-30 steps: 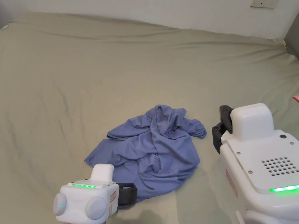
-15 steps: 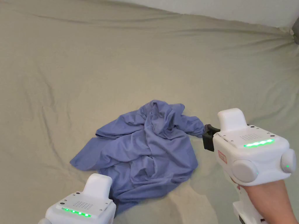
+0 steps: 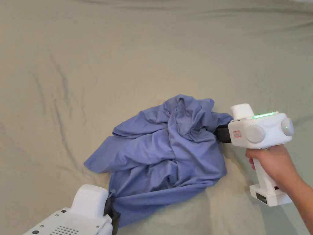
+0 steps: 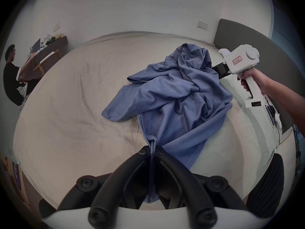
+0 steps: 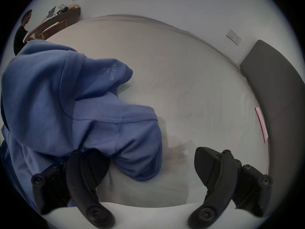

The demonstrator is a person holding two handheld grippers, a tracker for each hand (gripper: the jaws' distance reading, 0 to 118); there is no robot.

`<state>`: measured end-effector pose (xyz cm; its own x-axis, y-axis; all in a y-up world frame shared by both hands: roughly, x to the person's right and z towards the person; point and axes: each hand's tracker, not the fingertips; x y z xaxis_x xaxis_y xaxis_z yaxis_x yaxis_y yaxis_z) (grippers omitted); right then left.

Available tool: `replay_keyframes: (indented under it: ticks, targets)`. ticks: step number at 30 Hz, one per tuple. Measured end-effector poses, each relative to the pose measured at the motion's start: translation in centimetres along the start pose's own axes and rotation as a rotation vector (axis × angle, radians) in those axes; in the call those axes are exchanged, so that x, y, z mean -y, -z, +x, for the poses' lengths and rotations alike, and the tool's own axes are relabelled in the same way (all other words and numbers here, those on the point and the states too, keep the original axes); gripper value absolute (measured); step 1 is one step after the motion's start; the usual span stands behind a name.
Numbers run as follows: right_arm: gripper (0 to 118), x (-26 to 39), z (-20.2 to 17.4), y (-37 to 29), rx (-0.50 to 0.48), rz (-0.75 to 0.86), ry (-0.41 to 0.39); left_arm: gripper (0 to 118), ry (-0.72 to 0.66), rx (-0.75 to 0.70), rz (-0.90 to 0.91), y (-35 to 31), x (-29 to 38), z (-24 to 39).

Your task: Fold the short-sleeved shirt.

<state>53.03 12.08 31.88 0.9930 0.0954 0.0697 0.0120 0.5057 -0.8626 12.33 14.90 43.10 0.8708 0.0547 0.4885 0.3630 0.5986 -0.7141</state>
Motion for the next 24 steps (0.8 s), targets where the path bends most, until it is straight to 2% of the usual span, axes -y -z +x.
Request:
replay_keyframes:
  ticks: [1,2,3,4,7,10,15,19,24]
  targets:
    - [13,-0.1,-0.7,-1.0,-0.147,0.036,0.046,3,0.005,0.0,0.005,0.0,0.0,0.1]
    - [13,0.1,-1.9,-1.3,0.075,0.073,-0.081,3,0.015,-0.004,0.011,0.0,-0.1,0.2]
    - [13,0.2,-2.5,-1.4,0.118,0.059,-0.156,3,0.019,-0.005,0.019,-0.1,-0.1,0.1]
    - [13,0.3,-2.8,-1.8,0.097,0.06,-0.157,3,0.019,-0.002,0.026,-0.4,-0.3,0.0]
    - [13,0.6,-1.6,-3.6,0.061,0.102,-0.045,3,-0.009,0.01,0.096,-2.2,-1.4,-1.0]
    - [13,0.7,0.2,-8.3,0.042,0.184,0.025,3,-0.039,-0.005,0.192,-5.0,-3.1,-2.8]
    - [13,1.0,2.2,-18.5,0.011,0.355,0.11,3,-0.086,-0.071,0.371,-10.7,-6.8,-7.0]
    - [13,1.6,3.0,-26.5,0.039,0.497,0.138,3,-0.106,-0.148,0.514,-15.2,-10.0,-10.1]
    - [13,2.4,3.1,-33.9,0.052,0.657,0.215,3,-0.13,-0.204,0.65,-19.7,-12.9,-12.5]
